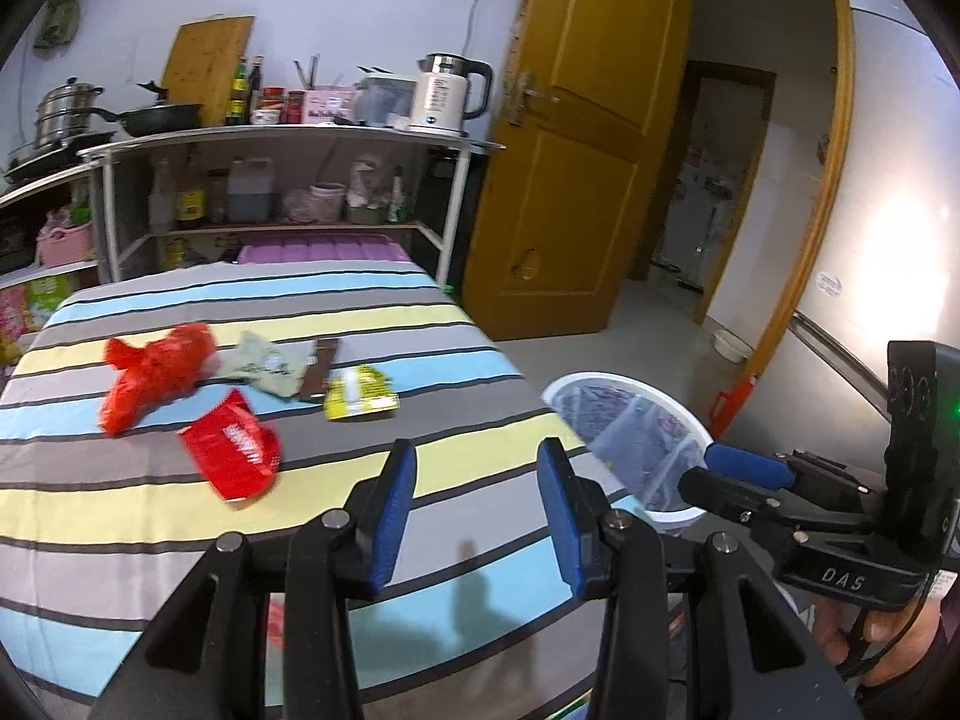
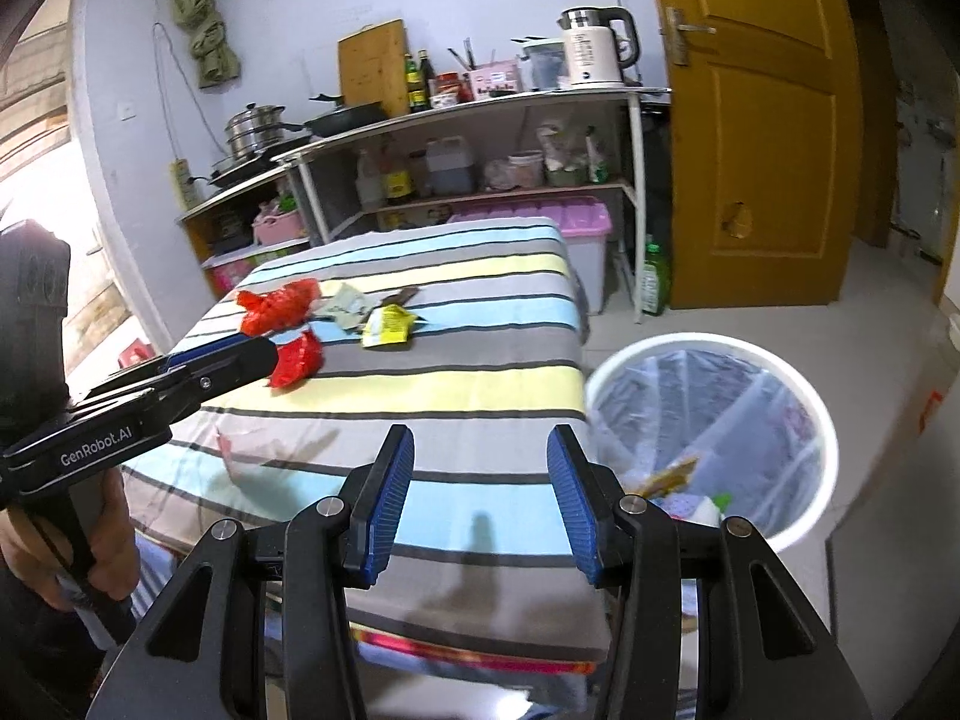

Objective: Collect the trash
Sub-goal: 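Move both tools back over the remaining trash on the table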

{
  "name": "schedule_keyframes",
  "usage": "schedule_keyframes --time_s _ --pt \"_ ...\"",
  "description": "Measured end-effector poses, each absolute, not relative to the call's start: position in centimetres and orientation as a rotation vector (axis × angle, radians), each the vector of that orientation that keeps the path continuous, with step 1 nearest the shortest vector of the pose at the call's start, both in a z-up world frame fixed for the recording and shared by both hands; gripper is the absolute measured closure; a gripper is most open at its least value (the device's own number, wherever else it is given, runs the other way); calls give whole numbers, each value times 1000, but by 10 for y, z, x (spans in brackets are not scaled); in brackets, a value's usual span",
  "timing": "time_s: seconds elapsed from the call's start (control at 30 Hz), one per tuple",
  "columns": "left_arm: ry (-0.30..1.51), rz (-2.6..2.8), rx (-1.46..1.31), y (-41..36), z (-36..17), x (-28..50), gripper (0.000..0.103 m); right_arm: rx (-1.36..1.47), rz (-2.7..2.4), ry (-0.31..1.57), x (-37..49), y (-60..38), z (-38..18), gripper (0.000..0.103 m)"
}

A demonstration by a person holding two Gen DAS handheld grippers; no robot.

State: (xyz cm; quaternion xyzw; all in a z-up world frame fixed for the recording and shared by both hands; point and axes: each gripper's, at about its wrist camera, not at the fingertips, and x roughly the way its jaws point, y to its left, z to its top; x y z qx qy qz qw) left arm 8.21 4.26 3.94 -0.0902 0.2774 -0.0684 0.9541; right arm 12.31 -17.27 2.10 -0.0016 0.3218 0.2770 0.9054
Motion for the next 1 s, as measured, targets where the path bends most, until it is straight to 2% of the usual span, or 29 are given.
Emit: schedule_keyframes --time_s 0.3,0.57,1.0 --pt "555 -49 -191 84 36 74 59 -14 626 674 132 -145 21 55" --pt "570 39 -225 126 26 82 47 -23 663 689 148 -120 16 52" --pt "670 32 -287 152 -6 137 46 -39 677 725 181 -94 5 52"
